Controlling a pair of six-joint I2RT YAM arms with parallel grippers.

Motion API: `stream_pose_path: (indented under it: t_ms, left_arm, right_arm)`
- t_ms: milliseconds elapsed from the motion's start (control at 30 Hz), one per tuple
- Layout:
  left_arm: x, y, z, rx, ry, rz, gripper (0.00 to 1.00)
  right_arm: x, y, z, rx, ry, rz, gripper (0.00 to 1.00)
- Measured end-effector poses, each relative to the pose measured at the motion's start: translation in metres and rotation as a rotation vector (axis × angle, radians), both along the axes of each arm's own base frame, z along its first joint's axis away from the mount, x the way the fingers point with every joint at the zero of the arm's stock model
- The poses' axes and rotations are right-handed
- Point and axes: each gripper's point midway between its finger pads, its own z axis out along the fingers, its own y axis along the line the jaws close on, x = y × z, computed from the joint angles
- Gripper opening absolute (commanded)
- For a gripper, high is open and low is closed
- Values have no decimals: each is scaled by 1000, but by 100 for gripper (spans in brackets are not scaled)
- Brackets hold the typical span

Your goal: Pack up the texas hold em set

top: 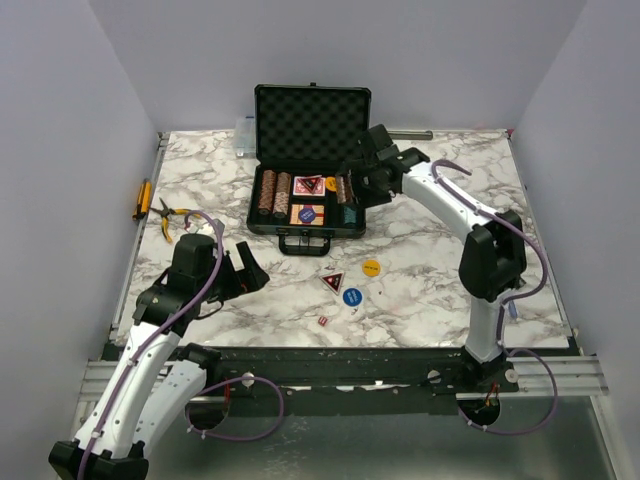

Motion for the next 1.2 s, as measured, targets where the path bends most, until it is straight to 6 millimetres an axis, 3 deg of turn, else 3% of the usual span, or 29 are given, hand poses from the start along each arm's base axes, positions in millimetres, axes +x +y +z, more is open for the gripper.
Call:
stream_pose_path:
  t_ms: [267, 733, 867, 1133, 1200]
  left_arm:
    - [1, 0, 1, -3, -7, 1, 98]
    - [5, 2, 2, -5, -12, 19, 98]
    - [5, 2, 1, -5, -10, 18, 98]
    - [5, 2, 0, -4, -7, 18, 98]
    - [5, 2, -1, -3, -5, 18, 98]
  right_arm:
    - [-1, 15, -57, -32, 105, -16, 1]
    - [7, 22, -100, -32, 168, -68, 9]
    - [8, 24, -105, -27, 175, -77, 28]
    - [6, 27, -105, -3, 191, -78, 84]
    - [6, 29, -105, 7, 192, -78, 88]
